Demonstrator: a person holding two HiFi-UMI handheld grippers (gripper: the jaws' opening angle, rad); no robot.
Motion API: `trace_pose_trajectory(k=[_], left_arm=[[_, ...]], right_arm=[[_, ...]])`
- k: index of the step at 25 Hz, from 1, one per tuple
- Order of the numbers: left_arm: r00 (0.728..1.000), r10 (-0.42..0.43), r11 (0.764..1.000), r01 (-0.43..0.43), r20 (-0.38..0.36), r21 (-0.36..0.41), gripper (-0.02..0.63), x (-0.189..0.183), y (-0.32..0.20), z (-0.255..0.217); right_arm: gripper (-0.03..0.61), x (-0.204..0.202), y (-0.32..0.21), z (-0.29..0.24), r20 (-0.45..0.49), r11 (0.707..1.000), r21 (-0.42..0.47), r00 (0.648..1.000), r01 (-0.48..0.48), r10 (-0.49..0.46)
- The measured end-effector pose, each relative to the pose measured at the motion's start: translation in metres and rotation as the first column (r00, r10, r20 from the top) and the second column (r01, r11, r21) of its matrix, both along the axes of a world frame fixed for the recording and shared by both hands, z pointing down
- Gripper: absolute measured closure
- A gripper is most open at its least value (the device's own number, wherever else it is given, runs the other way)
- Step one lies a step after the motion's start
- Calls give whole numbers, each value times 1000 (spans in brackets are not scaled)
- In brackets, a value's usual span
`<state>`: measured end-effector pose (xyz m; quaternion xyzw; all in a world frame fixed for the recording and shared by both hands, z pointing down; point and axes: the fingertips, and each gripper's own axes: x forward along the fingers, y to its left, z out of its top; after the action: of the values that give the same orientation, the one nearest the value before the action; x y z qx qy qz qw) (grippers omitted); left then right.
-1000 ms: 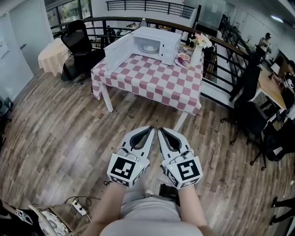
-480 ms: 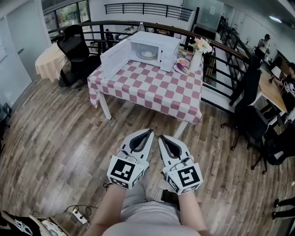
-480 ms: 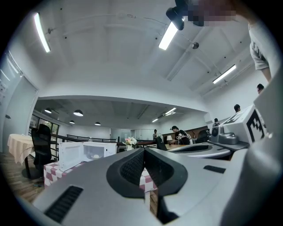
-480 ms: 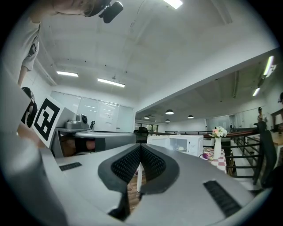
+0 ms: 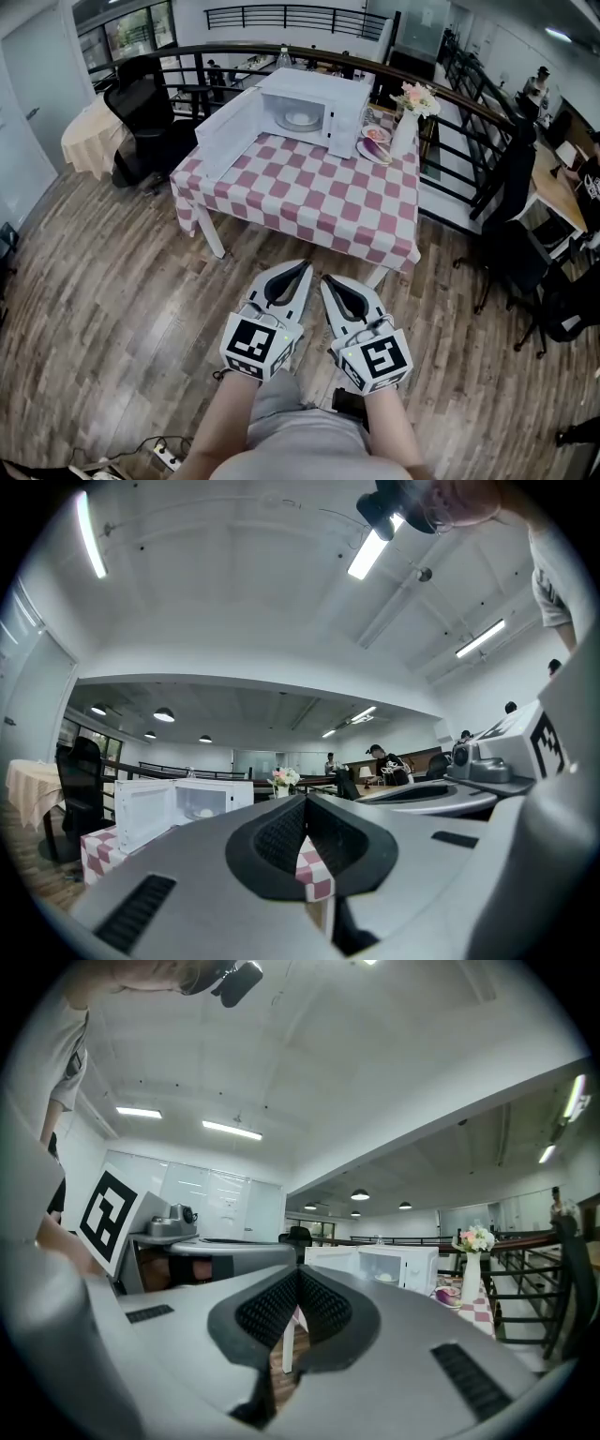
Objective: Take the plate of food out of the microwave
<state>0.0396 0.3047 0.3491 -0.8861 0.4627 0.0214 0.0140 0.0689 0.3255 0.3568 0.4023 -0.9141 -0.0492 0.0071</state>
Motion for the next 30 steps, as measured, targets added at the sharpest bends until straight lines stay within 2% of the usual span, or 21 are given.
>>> trace_pose_trajectory(k=[4, 17, 22, 30], left_arm=[[1000, 4, 1000, -4, 24, -4, 611, -11, -46, -4], [998, 49, 999, -48, 31, -21, 611, -59, -174, -4], [999, 45, 998, -45, 14, -35, 611, -78, -212, 0], [999, 42, 997, -41, 14, -64, 611, -85, -259, 12]], right_arm=[[555, -12, -45, -3, 8, 1000, -9, 1000, -9, 9], [555, -59, -179, -3, 22, 998, -26, 999, -49, 50], [555, -73, -215, 2, 22, 998, -36, 998, -58, 58], [555, -71, -260, 12, 31, 995, -60, 997, -74, 76]])
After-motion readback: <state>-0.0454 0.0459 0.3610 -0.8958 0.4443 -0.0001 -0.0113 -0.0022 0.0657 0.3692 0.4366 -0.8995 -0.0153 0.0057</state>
